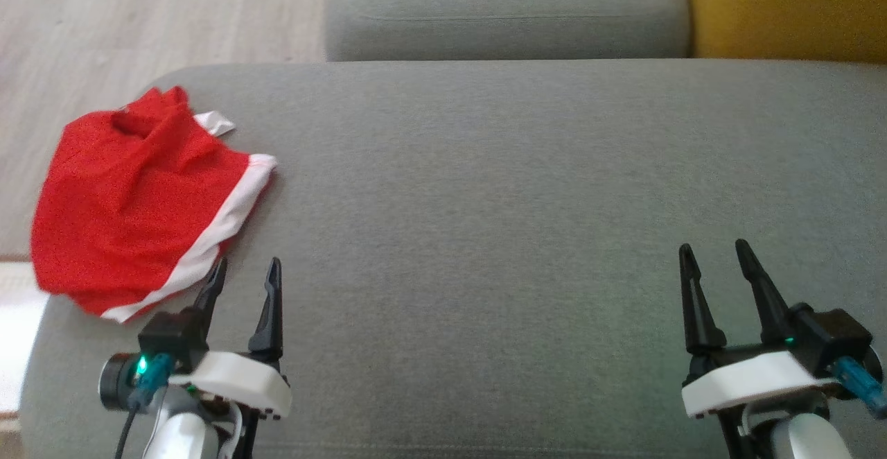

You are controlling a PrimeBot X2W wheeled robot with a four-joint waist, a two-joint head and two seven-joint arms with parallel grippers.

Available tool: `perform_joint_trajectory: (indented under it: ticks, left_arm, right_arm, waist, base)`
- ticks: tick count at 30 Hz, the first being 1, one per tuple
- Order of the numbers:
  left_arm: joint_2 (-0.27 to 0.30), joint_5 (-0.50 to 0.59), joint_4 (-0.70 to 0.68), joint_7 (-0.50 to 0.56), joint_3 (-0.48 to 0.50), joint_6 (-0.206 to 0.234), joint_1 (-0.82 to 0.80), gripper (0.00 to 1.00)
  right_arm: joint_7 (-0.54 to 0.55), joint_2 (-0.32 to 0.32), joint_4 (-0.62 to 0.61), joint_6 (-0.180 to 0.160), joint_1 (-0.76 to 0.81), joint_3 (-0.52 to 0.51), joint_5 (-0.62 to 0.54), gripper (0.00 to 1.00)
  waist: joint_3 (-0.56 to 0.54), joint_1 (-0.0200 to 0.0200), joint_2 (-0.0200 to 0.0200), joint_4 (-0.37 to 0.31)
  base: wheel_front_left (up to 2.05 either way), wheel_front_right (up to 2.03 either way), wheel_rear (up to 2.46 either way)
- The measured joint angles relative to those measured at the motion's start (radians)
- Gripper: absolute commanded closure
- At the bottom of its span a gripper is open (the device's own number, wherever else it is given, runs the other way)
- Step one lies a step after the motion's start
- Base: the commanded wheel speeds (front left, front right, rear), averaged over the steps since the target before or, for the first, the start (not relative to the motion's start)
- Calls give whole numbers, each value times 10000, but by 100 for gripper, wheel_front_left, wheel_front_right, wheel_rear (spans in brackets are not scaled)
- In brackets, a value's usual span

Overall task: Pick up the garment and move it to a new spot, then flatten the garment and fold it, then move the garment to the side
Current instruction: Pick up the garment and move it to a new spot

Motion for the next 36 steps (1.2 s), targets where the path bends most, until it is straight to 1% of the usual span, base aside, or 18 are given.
perform_joint_trajectory:
  ticks: [5, 11, 16, 20, 26, 34, 36]
  left_arm:
    - [-4, 4, -21, 0, -13, 12, -251, 0]
    - [0, 4, -75, 0, 115, 59, -346, 0]
    - [23, 2, -113, 0, 293, 100, -342, 0]
    - [44, 2, -196, 0, 376, 98, -313, 0]
    - [58, 2, -268, 0, 510, 86, -312, 0]
    - [56, 4, -313, 0, 525, 59, -313, 0]
    - [56, 4, -291, 0, 487, -52, -314, 0]
  right_arm:
    - [104, 13, -362, 0, 0, 81, -2, 0]
    - [268, 25, -625, 0, -6, 276, -6, 0]
    - [311, 29, -665, 0, -11, 382, -81, 0]
    - [311, 36, -685, 0, -15, 397, -119, 0]
    - [326, 40, -685, 0, -19, 407, -119, 0]
    - [360, 40, -683, 0, -22, 439, -119, 0]
    - [374, 40, -686, 0, -25, 451, -119, 0]
  waist:
    - [22, 0, 0, 693]
    - [36, 0, 0, 1830]
    - [35, 0, 0, 2760]
    - [31, 0, 0, 3281]
    - [61, 0, 0, 3513]
    - [157, 0, 0, 3422]
    - [211, 0, 0, 3370]
  base:
    - [0, 0, 0]
    - [0, 0, 0]
    - [0, 0, 0]
    - [0, 0, 0]
    - [0, 0, 0]
    - [0, 0, 0]
    - [0, 0, 0]
